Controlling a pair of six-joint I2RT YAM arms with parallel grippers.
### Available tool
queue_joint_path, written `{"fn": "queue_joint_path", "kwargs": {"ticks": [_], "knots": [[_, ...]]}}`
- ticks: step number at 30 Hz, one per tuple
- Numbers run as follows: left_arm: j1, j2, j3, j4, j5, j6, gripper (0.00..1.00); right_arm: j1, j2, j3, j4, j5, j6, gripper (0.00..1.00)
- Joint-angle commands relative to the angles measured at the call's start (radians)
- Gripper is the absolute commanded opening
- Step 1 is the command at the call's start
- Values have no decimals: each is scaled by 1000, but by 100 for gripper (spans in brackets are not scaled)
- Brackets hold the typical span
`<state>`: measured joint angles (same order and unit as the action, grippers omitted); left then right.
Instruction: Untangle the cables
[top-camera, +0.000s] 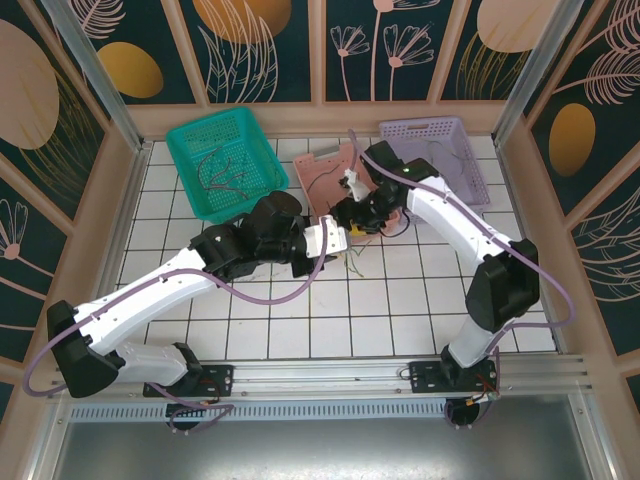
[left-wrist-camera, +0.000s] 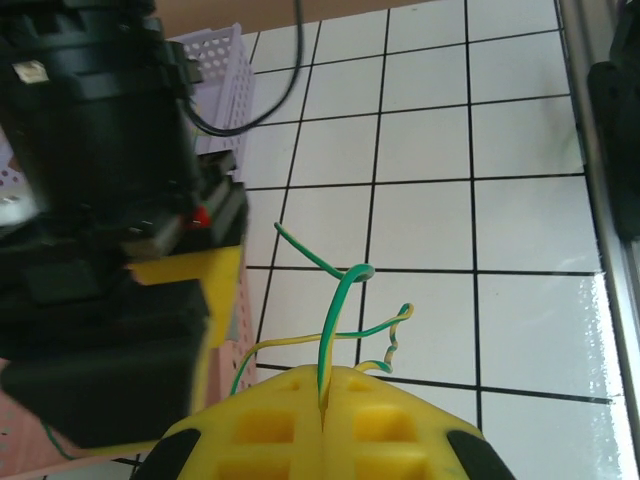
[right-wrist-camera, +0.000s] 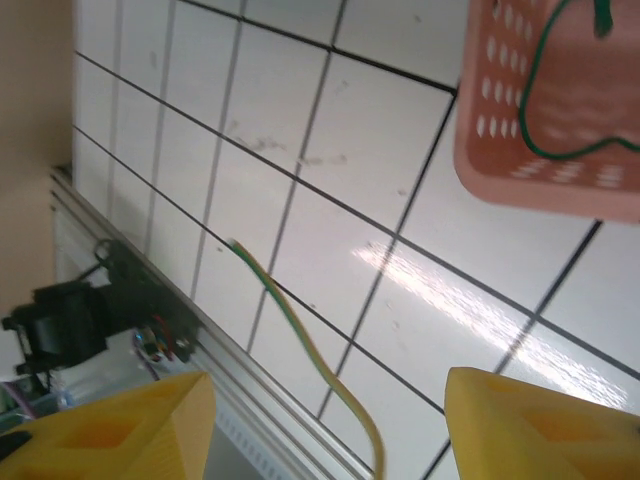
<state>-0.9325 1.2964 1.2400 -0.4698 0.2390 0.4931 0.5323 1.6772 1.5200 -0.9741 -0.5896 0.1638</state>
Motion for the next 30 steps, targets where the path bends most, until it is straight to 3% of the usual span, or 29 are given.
{"fn": "queue_joint_path", "kwargs": {"ticks": [1, 5, 9, 12, 16, 17, 21, 25, 30], "knots": [[-4, -5, -10, 3, -26, 66, 0, 9, -5, -32, -50, 66, -47, 63], [-3, 1, -16, 15, -17, 61, 0, 29, 11, -52, -43, 76, -62, 62], [-3, 6, -14, 23, -12, 51, 0, 31, 13, -67, -10, 65, -53, 53], [-3, 9, -16, 29, -10, 40, 0, 31, 19, -67, 16, 36, -35, 39], [-3, 3, -31, 52, -12, 8, 0, 31, 11, -81, 69, 5, 1, 4], [-4, 1, -36, 62, -20, -11, 0, 31, 1, -81, 81, 13, 12, 0], [15, -16, -84, 149, -112, -186, 0, 6, -80, -98, 150, 41, 74, 0], [133, -121, -240, 396, -39, -473, 0, -93, -186, -165, 247, -1, 162, 0], [170, -246, -396, 648, -69, -709, 0, -162, -239, -239, 284, -64, 199, 0]]}}
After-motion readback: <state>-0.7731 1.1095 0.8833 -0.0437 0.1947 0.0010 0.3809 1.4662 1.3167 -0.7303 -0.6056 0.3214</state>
